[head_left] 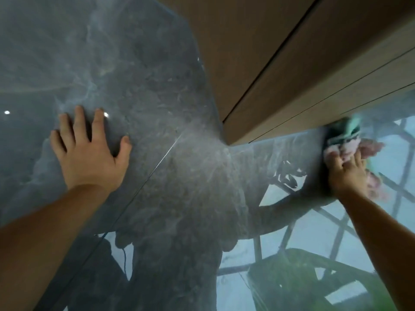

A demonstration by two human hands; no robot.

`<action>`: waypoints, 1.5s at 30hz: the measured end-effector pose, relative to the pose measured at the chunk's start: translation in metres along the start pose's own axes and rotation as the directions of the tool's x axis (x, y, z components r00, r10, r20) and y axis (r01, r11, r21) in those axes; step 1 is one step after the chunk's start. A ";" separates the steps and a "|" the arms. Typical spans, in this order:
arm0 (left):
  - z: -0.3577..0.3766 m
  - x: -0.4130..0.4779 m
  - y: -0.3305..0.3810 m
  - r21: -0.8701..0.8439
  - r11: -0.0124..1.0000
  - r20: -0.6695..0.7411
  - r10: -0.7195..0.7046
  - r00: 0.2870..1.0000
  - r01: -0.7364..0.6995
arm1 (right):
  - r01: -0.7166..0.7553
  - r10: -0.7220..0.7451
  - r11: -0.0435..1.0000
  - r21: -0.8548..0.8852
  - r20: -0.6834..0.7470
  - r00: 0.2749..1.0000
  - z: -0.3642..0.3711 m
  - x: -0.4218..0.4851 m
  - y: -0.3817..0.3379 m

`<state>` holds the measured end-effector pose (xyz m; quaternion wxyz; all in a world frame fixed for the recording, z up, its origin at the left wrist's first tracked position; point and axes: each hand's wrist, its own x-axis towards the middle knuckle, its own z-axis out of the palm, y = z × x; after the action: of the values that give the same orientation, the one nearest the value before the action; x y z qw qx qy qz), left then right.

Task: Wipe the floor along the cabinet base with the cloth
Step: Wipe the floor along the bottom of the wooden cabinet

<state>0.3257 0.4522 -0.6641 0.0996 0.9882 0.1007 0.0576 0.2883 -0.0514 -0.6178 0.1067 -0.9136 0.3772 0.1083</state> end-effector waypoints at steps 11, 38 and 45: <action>0.001 0.003 0.001 -0.007 1.000 0.016 -0.011 1.000 0.011 | 0.860 -0.844 0.510 -0.005 0.192 0.501 0.104 -0.248 -0.170; -0.003 0.006 -0.006 0.003 1.000 0.083 -0.008 0.997 0.008 | 0.818 -0.810 0.564 0.111 0.265 0.522 0.128 -0.311 -0.220; -0.008 0.009 -0.002 0.038 0.999 0.140 -0.027 0.990 0.022 | 0.854 -0.855 0.504 0.132 0.217 0.471 0.121 -0.293 -0.215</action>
<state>0.3332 0.4572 -0.6559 0.0893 0.9902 0.1068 -0.0150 0.2244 0.3265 -0.6272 0.1963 -0.9572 -0.1449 0.1556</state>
